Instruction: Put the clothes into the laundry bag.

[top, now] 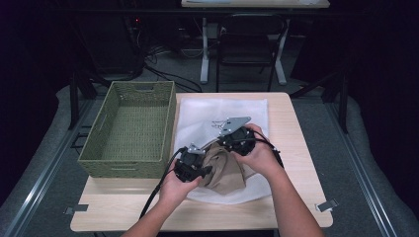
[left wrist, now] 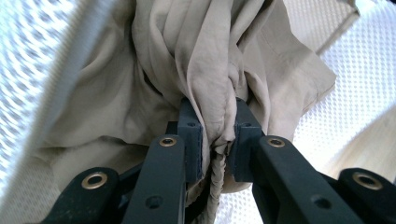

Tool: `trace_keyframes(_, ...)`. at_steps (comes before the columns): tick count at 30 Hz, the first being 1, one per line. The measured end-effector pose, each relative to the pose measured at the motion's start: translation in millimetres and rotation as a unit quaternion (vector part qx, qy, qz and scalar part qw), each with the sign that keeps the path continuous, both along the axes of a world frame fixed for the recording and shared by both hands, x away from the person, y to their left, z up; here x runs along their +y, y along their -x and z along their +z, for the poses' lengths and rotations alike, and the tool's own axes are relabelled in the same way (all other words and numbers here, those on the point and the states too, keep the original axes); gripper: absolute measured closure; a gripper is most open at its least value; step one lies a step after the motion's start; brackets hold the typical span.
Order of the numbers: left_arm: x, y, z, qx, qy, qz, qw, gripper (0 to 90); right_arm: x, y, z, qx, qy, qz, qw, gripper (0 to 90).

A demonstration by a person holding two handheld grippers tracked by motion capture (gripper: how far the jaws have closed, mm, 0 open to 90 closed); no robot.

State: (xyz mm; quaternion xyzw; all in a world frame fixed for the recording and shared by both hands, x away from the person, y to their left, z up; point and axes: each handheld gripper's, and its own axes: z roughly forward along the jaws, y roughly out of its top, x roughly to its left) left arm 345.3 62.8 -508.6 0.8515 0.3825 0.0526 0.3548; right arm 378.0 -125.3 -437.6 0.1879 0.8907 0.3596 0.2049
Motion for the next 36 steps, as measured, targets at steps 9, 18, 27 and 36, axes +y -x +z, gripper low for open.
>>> trace_keyframes(9, -3.6, -12.9, 2.0, -0.002, 0.007, 0.015, 0.9999, 78.6, -0.2, -0.2, -0.1, 0.001, 0.001, -0.001, 1.0, 87.8)
trace_keyframes(18, -8.9, -23.6, 2.3, -0.004, 0.008, 0.026, 0.9996, 78.6, -0.3, 0.0, 0.1, 0.0, 0.001, -0.001, 1.0, 87.8)
trace_keyframes(27, -13.1, -30.1, 2.2, -0.003, 0.014, 0.04, 0.9991, 78.6, 0.2, 0.1, 0.1, -0.001, 0.002, 0.0, 1.0, 87.8)
trace_keyframes(36, -15.9, -34.7, 1.2, -0.01, 0.021, 0.056, 0.9982, 78.6, 1.2, 0.5, -0.1, -0.001, 0.003, 0.001, 1.0, 87.8)
